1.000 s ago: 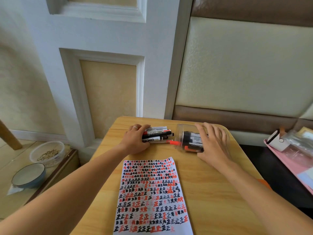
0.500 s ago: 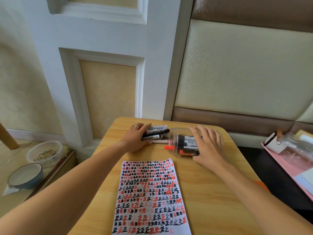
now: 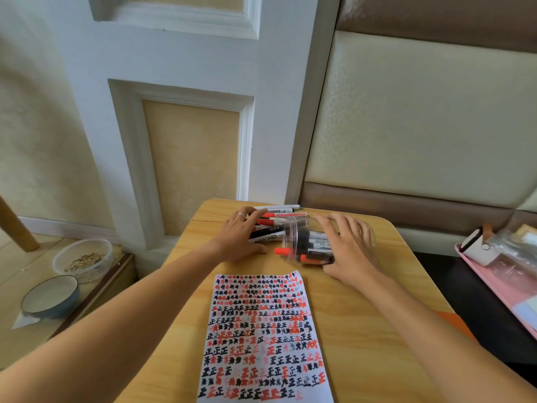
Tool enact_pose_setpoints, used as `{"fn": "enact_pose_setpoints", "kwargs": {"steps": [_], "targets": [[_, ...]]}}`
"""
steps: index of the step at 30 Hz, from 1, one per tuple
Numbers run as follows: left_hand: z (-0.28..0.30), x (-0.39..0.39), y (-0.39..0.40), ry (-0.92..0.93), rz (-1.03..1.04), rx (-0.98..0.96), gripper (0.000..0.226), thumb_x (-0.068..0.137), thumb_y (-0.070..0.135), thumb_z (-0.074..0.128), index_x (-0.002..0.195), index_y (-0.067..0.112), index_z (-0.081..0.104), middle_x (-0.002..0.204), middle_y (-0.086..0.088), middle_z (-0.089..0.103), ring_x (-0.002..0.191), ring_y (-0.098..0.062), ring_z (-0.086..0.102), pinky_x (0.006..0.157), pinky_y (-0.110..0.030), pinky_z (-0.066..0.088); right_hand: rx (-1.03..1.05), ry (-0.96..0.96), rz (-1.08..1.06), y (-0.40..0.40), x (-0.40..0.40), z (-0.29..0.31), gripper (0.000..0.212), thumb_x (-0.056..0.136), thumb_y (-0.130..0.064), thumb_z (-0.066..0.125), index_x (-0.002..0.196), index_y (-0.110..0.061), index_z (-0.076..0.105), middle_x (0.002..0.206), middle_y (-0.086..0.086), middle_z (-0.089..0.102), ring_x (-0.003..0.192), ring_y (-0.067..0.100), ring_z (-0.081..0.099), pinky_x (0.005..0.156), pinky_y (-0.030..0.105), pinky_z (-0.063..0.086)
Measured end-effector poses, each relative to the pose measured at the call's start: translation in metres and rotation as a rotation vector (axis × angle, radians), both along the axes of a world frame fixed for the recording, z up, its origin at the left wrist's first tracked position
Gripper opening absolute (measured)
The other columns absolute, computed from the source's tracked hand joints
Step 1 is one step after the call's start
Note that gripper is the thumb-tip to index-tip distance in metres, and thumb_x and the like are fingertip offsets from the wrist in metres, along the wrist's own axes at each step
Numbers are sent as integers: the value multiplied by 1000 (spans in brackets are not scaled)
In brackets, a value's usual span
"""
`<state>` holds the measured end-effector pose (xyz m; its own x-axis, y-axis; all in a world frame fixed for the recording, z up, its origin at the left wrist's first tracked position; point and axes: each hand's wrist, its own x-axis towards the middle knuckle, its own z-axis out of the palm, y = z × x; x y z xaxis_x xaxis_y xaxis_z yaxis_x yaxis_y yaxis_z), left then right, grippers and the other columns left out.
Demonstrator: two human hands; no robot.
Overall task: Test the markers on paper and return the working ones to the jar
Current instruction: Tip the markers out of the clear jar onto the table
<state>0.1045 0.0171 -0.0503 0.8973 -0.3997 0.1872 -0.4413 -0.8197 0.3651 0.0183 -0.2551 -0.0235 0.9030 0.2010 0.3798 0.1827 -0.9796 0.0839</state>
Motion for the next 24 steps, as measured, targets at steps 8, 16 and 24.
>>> {"fn": "enact_pose_setpoints", "kwargs": {"steps": [8,16,24], "targets": [[-8,-25,16,-162,69,-132,45,89,28,73,126,25,47,135,-2,40,125,-22,41,106,-40,42,-2,11,4,4,-3,1,113,70,-36,85,158,-33,14,153,-2,26,142,22,22,123,45,15],[-8,-40,-3,-229,162,-121,14,92,28,70,103,22,63,112,0,54,108,-19,47,89,-33,44,0,11,12,4,-11,1,114,68,-35,85,158,-34,15,152,-3,28,141,22,24,123,44,14],[11,-75,-33,108,-170,-454,36,100,38,61,136,35,58,130,15,51,105,-5,57,87,-22,53,-14,-7,-5,16,-25,9,111,70,-30,87,159,-28,20,153,2,31,140,24,24,123,47,16]]}}
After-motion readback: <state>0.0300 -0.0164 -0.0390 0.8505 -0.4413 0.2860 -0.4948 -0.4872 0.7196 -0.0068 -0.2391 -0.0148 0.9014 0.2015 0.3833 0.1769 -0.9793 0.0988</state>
